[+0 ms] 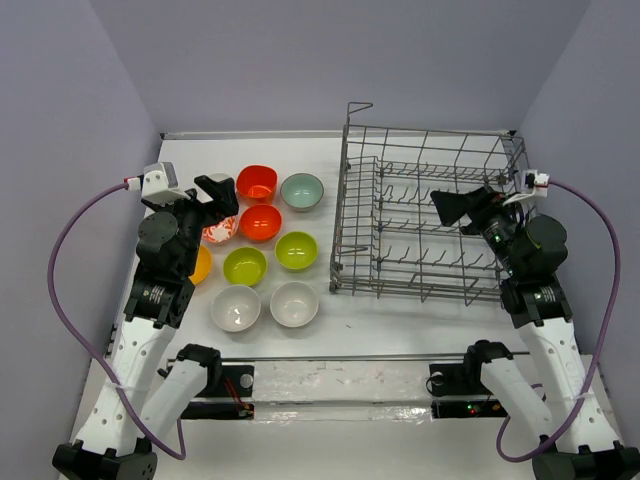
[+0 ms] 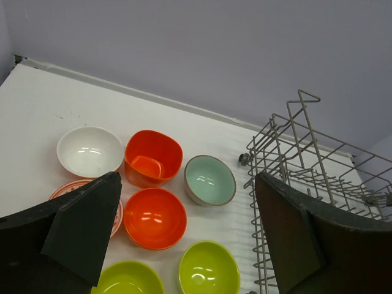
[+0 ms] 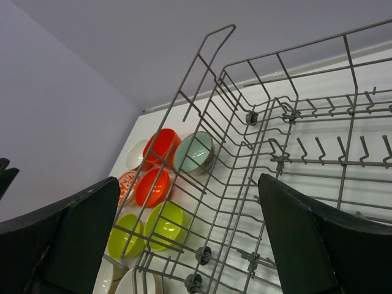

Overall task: Load the bowls into the dish rack
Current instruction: Pick up the bowl from the corner of the board.

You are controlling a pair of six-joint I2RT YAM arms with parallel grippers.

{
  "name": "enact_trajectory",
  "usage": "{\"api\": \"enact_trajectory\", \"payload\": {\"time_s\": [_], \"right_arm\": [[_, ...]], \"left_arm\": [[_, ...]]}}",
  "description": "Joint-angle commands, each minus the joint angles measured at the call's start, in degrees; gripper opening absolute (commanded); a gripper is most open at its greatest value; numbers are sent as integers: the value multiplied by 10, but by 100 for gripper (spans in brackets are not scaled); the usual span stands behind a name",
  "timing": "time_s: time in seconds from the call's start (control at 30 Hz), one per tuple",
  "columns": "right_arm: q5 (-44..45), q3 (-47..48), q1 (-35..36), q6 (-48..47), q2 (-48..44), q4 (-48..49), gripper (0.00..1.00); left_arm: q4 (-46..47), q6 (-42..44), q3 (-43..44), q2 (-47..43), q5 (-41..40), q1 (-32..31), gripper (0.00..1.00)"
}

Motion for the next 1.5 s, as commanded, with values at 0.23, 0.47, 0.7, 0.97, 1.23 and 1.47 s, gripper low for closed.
{"api": "enact_trajectory", "payload": {"time_s": [0.23, 0.47, 0.7, 0.97, 1.23, 1.47], "right_arm": [[29, 31, 3, -4, -15, -23, 100], [66, 56, 3, 2, 4, -73, 100], [68, 60, 3, 6, 11, -87, 100], [68, 66, 3, -4, 13, -104, 100], [76, 77, 3, -5, 7, -125, 100], [76, 72, 3, 1, 4, -132, 100]], "left_arm": [[33, 0, 7, 1, -10, -5, 99], [25, -5, 11, 6, -21, -5, 99], [7, -6, 21, 28, -38, -5, 99], [-33, -15, 43, 78, -57, -5, 99], [-98, -59, 41, 127, -23, -6, 95], [-120, -86, 16, 165, 26, -23, 91]]}}
